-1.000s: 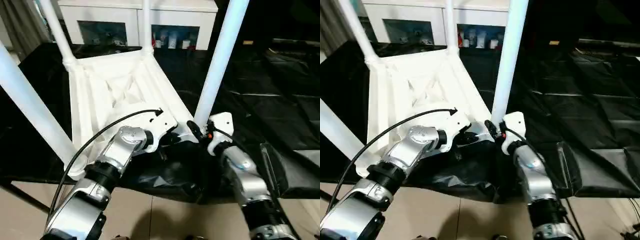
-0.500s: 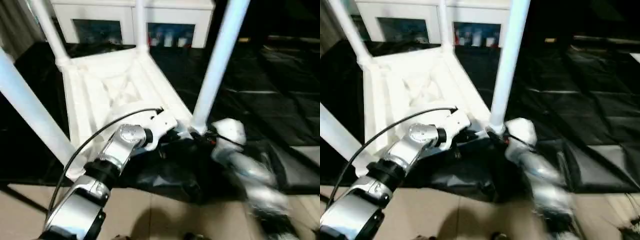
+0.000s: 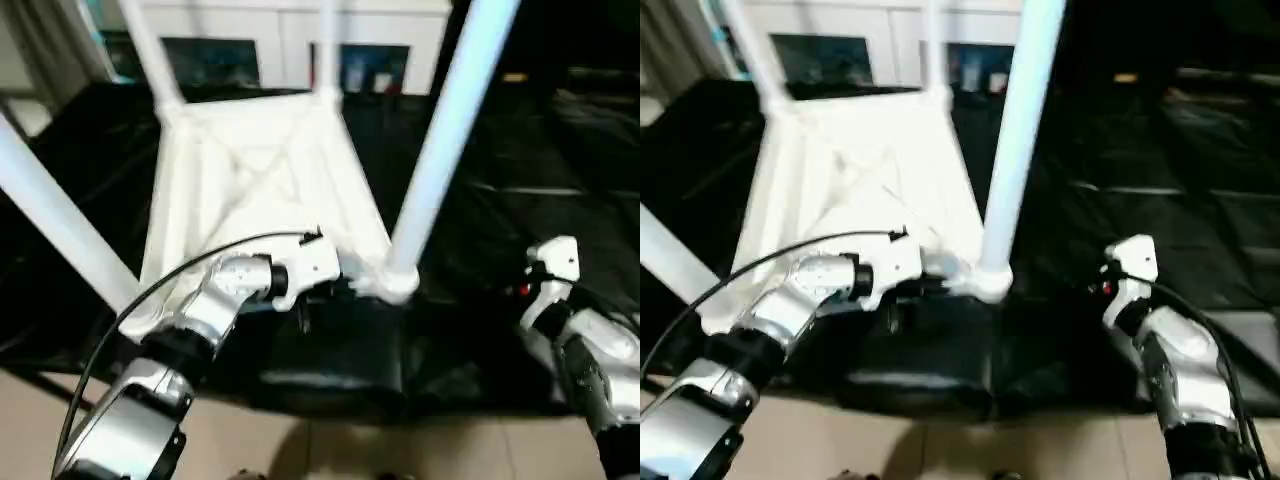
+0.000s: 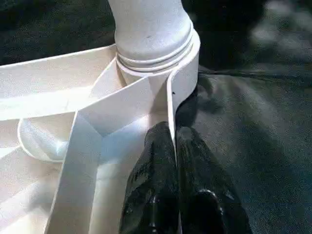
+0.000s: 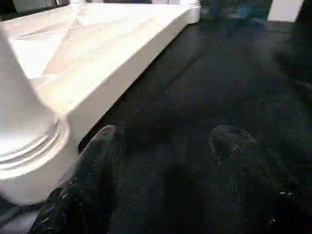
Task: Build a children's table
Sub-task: Rotate leg to tighten
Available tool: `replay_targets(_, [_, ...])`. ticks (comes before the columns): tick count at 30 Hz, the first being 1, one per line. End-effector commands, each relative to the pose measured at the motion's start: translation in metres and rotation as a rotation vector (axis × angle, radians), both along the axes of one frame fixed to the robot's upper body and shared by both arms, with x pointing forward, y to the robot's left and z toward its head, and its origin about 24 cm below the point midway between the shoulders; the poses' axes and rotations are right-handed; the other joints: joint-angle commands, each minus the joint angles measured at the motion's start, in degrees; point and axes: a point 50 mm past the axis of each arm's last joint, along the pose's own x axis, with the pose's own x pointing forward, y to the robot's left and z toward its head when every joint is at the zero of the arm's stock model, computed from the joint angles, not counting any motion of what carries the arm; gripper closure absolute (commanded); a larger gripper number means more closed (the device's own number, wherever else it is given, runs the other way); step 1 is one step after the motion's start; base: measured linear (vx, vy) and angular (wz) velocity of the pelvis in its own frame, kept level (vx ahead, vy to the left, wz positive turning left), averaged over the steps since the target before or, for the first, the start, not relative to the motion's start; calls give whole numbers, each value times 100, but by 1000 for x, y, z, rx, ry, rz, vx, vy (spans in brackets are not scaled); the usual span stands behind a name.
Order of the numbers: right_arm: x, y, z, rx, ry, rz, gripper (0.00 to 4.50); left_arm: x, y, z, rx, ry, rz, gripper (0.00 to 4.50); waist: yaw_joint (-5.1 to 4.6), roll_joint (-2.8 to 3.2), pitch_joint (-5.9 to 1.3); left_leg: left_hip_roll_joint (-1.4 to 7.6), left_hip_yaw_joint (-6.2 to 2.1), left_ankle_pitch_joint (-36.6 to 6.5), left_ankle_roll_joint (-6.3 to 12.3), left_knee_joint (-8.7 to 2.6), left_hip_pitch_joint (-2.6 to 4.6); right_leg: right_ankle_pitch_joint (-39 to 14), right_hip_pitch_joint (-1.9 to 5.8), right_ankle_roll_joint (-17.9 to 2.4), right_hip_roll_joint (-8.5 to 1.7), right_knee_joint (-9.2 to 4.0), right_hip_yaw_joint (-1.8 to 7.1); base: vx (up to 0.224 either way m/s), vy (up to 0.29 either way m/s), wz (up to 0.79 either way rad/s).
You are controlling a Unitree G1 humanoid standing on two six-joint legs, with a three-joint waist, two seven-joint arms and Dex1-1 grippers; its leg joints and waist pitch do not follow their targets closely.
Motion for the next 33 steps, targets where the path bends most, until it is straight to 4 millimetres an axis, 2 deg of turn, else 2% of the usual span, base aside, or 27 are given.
replay_targets(1, [5, 0, 3, -10, -19, -24, 147, -20, -5, -26, 51, 109, -109, 450, -23, -173, -404, 98, 13, -208, 920, -231, 12, 388, 301, -1659, -167, -163, 100, 0, 0, 0])
replay_targets(4, [8, -1, 2, -17, -35, -65, 147, -26, -5, -24, 31, 120, -166, 450, -8, -161, -397, 114, 15, -307, 882, -242, 10, 157, 294, -1667, -172, -172, 90, 0, 0, 0])
replay_targets(7, [11, -2, 1, -19, -48, -97, 147, -32, -4, -23, 24, 140, -219, 450, -8, -176, -405, 117, 33, -503, 743, -252, 34, -215, 286, -1630, -172, -203, 101, 0, 0, 0])
replay_targets(9, [12, -2, 2, -18, -53, -102, 147, -33, -4, -22, 26, 136, -236, 450, 1, -163, -400, 121, 35, -542, 722, -246, 26, -242, 284, -1607, -168, -195, 105, 0, 0, 0])
replay_targets(10, [13, -2, 2, -18, -56, -106, 147, -34, -3, -23, 26, 136, -243, 450, 0, -200, -417, 120, 35, -542, 715, -242, 16, -257, 299, -1586, -172, -190, 102, 0, 0, 0])
replay_targets(16, [16, 1, 3, -16, -63, -104, 147, -28, 0, -23, 54, 93, -184, 450, -7, -199, -417, 114, 14, -798, 569, -237, -4, -785, 281, -1388, -189, -210, 108, 0, 0, 0])
replay_targets(18, [19, 3, 3, -18, -73, -102, 137, -20, 5, -24, 89, 70, -112, 406, -27, -188, -417, 102, 15, -912, 487, -237, 20, -953, 258, -1330, -181, -237, 108, 0, 0, 0])
replay_targets(22, [21, 4, 6, -16, -86, -104, 137, -17, 8, -21, 73, 71, -122, 379, -64, -205, -425, 92, -4, -1000, 389, -247, 0, -1172, 270, -1242, -180, -253, 109, 0, 0, 0])
replay_targets(26, [22, 6, 6, -5, -99, -119, 137, -19, 11, -17, 24, 108, -139, 362, -59, -197, -445, 88, 3, -887, 403, -234, 1, -954, 271, -1305, -171, -226, 112, 0, 0, 0])
replay_targets(27, [22, 6, 6, -5, -99, -119, 137, -19, 11, -17, 24, 108, -139, 337, -57, -211, -455, 82, 6, -810, 436, -221, -6, -781, 280, -1351, -166, -205, 111, 0, 0, 0])
replay_targets(29, [21, 8, 6, 14, -108, -125, 137, -19, 11, -13, -3, 104, -150, 324, -58, -206, -469, 78, -1, -702, 478, -210, -23, -574, 299, -1395, -165, -175, 108, 0, 0, 0])
replay_targets(31, [21, 11, 6, 28, -118, -128, 137, -19, 13, -9, -21, 93, -155, 305, -48, -183, -525, 79, 9, -347, 654, -157, -21, 168, 305, -1572, -139, -80, 100, 0, 0, 0])
replay_targets(32, [20, 12, 6, 37, -120, -136, 137, -18, 14, -7, -34, 86, -149, 305, -39, -185, -531, 82, 14, -219, 742, -134, -33, 455, 299, -1641, -125, -50, 95, 0, 0, 0])
replay_targets(33, [19, 12, 6, 43, -127, -165, 137, -14, 17, 3, -92, 62, -118, 285, -22, -162, -527, 83, 18, -186, 789, -123, -34, 547, 293, -1681, -128, -37, 89, 0, 0, 0])
